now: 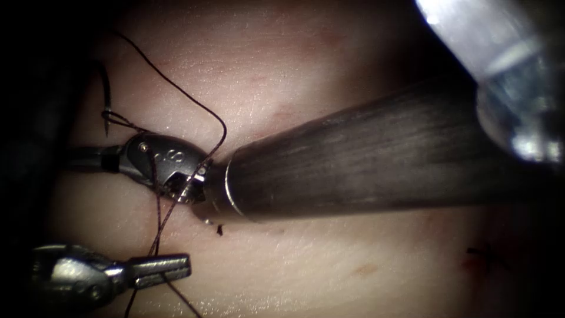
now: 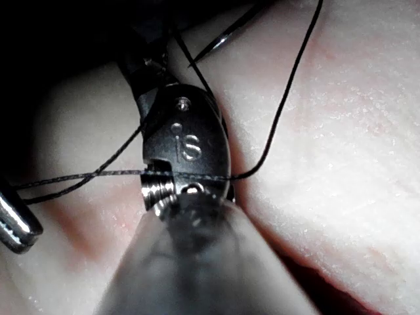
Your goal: Wound Closure
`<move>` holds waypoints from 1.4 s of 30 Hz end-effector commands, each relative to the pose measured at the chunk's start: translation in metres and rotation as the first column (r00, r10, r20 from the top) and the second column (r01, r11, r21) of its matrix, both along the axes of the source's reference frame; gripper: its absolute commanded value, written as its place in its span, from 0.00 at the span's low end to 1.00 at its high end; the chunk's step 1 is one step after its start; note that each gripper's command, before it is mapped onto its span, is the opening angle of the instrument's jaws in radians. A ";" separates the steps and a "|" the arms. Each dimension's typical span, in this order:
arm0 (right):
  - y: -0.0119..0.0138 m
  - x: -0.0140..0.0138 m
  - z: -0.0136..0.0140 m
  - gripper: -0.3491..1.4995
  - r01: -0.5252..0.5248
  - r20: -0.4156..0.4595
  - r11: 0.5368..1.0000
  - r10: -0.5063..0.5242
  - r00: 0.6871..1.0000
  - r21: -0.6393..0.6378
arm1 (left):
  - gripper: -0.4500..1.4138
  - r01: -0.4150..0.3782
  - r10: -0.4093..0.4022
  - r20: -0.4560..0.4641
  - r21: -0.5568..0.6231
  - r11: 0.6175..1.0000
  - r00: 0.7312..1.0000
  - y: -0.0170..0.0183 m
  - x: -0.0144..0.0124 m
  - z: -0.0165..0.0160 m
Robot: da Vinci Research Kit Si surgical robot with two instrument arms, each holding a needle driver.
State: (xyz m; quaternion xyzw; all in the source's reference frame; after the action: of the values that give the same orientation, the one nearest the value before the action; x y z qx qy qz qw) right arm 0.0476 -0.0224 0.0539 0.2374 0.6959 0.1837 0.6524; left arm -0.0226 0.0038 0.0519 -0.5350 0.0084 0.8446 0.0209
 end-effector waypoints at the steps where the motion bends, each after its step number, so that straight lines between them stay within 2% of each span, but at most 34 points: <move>1: -0.0001 -0.0005 -0.0001 0.00 0.000 -0.011 1.000 0.000 1.000 0.009 | 0.00 0.000 0.000 0.001 0.009 1.000 1.000 -0.0006 -0.0004 0.0011; 4: 0.0005 -0.0022 -0.0012 0.00 0.001 -0.045 1.000 0.000 0.999 0.024 | 0.00 0.017 -0.017 -0.021 0.020 1.000 1.000 -0.0001 0.0002 0.0030; 12: 0.0006 -0.0033 -0.0025 0.00 0.039 -0.122 0.999 -0.036 0.992 0.022 | 0.00 0.029 -0.027 -0.045 0.045 0.999 0.999 0.0005 0.0003 0.0055; 14: 0.0008 -0.0044 -0.0027 0.00 0.047 -0.129 0.999 -0.044 0.991 0.026 | 0.00 0.031 -0.028 -0.053 0.046 0.998 0.998 0.0006 0.0008 0.0062; 19: 0.0011 -0.0065 -0.0025 0.00 0.066 -0.141 0.997 -0.061 0.988 0.034 | 0.00 0.034 -0.031 -0.055 0.051 0.998 0.998 0.0007 0.0010 0.0062; 23: 0.0014 -0.0098 -0.0019 0.00 0.130 -0.204 0.991 -0.127 0.971 0.004 | 0.00 0.039 -0.036 -0.057 0.058 0.998 0.998 0.0012 0.0005 0.0057; 32: 0.0010 -0.0106 -0.0021 0.00 0.146 -0.206 0.989 -0.144 0.968 -0.006 | 0.00 0.047 -0.044 -0.064 0.054 0.997 0.997 0.0017 -0.0010 0.0042; 36: 0.0007 -0.0121 -0.0021 0.00 0.161 -0.214 0.987 -0.159 0.964 -0.008 | 0.00 0.038 -0.036 -0.057 0.046 0.998 0.998 0.0022 -0.0018 0.0031; 42: 0.0000 -0.0143 -0.0024 0.00 0.184 -0.228 0.983 -0.182 0.956 -0.012 | 0.00 0.038 -0.035 -0.055 0.046 0.998 0.998 0.0030 -0.0021 0.0032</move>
State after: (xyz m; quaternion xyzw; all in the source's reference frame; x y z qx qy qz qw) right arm 0.0329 -0.0214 0.0509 0.3227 0.7410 0.0954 0.5811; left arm -0.0239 0.0075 0.0543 -0.5102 0.0012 0.8587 0.0480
